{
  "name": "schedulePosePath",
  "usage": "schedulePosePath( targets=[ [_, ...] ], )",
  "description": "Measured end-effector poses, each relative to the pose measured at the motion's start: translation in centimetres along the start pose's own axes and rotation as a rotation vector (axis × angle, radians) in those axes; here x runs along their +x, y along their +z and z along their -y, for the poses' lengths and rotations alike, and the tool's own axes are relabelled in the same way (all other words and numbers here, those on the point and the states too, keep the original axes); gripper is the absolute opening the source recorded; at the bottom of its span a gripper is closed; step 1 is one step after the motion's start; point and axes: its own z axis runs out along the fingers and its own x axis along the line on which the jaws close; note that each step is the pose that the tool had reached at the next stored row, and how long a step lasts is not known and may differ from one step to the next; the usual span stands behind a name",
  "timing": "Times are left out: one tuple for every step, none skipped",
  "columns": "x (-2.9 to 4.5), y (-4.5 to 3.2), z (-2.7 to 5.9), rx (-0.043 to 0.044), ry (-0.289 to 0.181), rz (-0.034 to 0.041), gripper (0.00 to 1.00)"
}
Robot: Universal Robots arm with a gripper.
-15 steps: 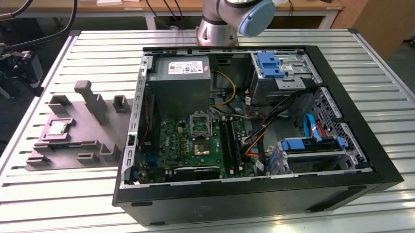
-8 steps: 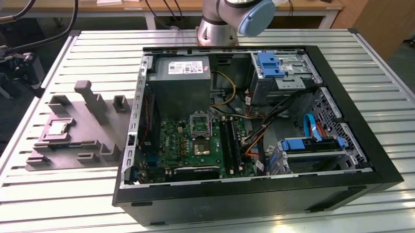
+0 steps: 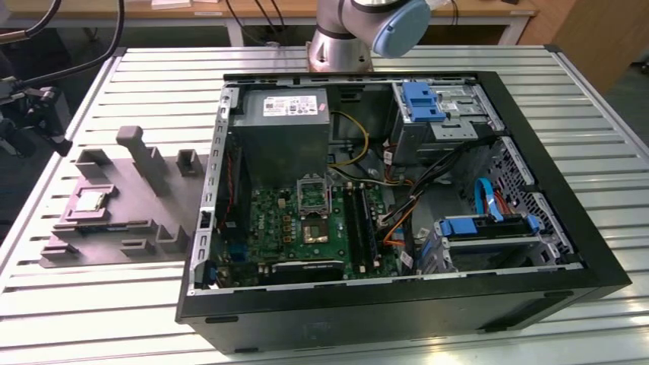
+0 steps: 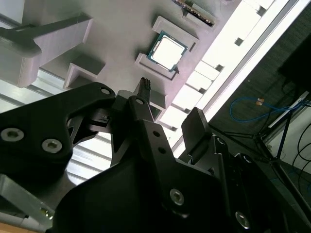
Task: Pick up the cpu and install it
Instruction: 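Pick up the cpu and move it towards the insertion slot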
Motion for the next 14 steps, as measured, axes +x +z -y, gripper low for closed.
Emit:
schedulePosePath(
  targets=[
    [0.0,0.07,0.0,0.0,0.0,0.0,0.53],
    [0.01,0.15,0.01,0.0,0.0,0.0,0.53],
    [0.01,0.21,0.01,0.0,0.0,0.0,0.53],
    [0.01,0.29,0.03,0.0,0.0,0.0,0.53],
    [0.01,0.36,0.05,0.0,0.0,0.0,0.53],
    [0.01,0.45,0.08,0.0,0.0,0.0,0.53],
    [0.01,0.53,0.12,0.0,0.0,0.0,0.53],
    [0.0,0.6,0.16,0.0001,0.0,-0.0001,0.53],
    [0.01,0.68,0.2,0.0,0.0,0.0,0.53],
    [0.01,0.76,0.21,0.0,0.0,0.0001,0.53],
    [0.01,0.83,0.23,0.0,0.0,0.0,0.53],
    [0.01,0.91,0.27,0.0,0.0,-0.0001,0.53],
    [0.01,1.0,0.28,0.0,0.0,-0.0001,0.53],
    [0.01,1.11,0.3,0.0,0.0,0.0,0.53]
  ],
)
